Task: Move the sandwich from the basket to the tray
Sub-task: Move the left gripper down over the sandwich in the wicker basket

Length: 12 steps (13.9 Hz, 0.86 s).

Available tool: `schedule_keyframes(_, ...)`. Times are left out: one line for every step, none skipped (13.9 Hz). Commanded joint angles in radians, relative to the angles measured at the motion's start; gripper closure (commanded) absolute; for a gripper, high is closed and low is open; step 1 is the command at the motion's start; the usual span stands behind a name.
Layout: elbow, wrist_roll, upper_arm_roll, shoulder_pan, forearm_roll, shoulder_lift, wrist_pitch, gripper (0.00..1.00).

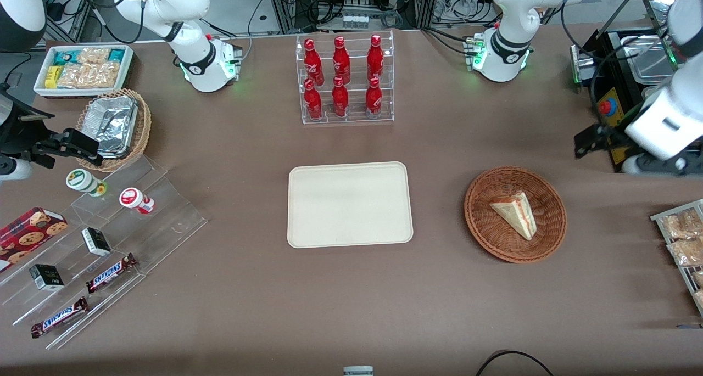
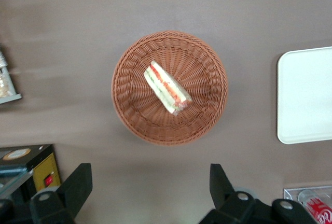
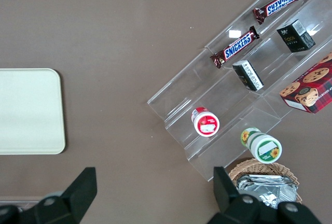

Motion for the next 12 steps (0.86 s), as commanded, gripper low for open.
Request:
schedule_keyframes(-0.003, -0.015, 0.002, -0.010, 0.014, 0.082, 0.065, 0.00)
schedule_keyframes(-0.026, -0.015, 0.002, -0.011, 0.014, 0.093, 0.105, 0.00)
schedule_keyframes(-0.065, -0.015, 0.002, -0.011, 0.014, 0.096, 0.160, 0.00)
schedule_keyframes(-0.114, -0.015, 0.002, -0.010, 0.016, 0.097, 0.223, 0.00)
schedule_keyframes(-0.160, -0.016, 0.002, -0.011, 0.016, 0.099, 0.286, 0.00)
schedule_keyframes(-0.203, -0.048, 0.003, -0.011, 0.017, 0.108, 0.346, 0.00)
schedule_keyframes(-0.240, -0.096, 0.003, -0.010, 0.019, 0.114, 0.404, 0.00)
schedule_keyframes(-0.282, -0.133, 0.005, -0.010, 0.019, 0.116, 0.459, 0.00)
schedule_keyframes(-0.323, -0.178, 0.005, -0.010, 0.017, 0.113, 0.513, 0.00)
schedule_keyframes(-0.370, -0.258, 0.005, -0.010, 0.017, 0.107, 0.565, 0.00)
schedule_keyframes(-0.415, -0.336, 0.005, -0.010, 0.017, 0.102, 0.616, 0.00)
schedule_keyframes(-0.455, -0.410, 0.005, -0.011, 0.019, 0.093, 0.665, 0.00)
